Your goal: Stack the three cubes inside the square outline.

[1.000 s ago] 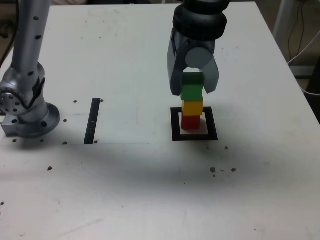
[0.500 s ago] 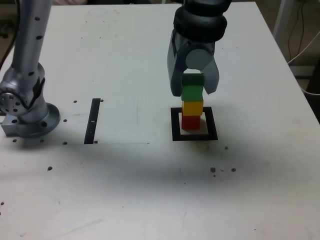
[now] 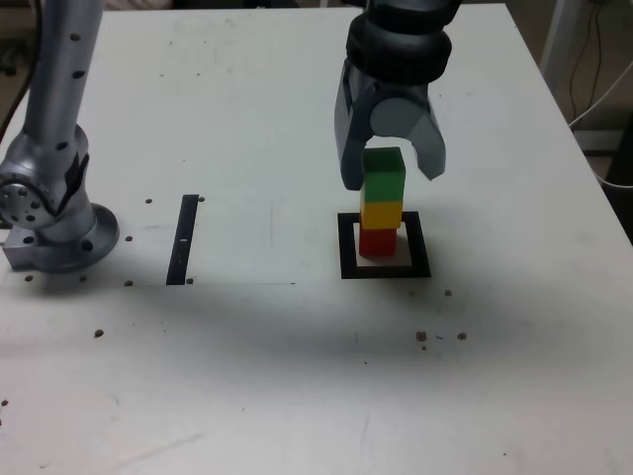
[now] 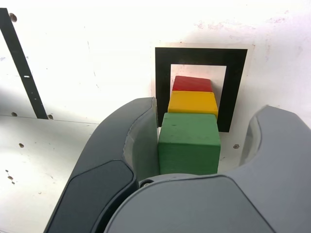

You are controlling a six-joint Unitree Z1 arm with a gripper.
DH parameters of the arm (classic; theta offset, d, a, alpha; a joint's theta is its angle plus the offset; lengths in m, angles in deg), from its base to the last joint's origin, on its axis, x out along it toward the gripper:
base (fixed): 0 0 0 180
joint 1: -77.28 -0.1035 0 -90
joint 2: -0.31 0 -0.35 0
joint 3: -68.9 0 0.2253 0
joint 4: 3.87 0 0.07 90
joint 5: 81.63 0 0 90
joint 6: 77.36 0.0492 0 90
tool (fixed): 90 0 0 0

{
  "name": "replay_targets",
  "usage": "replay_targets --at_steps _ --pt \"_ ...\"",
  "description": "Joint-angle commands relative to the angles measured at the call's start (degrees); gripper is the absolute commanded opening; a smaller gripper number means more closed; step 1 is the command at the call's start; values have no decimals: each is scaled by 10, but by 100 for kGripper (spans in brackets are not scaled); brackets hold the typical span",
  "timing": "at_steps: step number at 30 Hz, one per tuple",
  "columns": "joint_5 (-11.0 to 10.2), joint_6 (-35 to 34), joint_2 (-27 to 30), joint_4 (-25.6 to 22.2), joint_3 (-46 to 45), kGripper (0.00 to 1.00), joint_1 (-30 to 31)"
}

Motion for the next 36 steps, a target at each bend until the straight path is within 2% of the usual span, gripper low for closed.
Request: replay_targets --at_steps 1,11,20,29,36 --pt "-1 1 12 0 -2 99 -1" --pt "4 1 41 -5 -11 99 9" --pt "7 2 105 -20 -30 99 24" --pt "16 2 212 -13 -151 99 9" --pt "30 2 294 -7 -294 99 5"
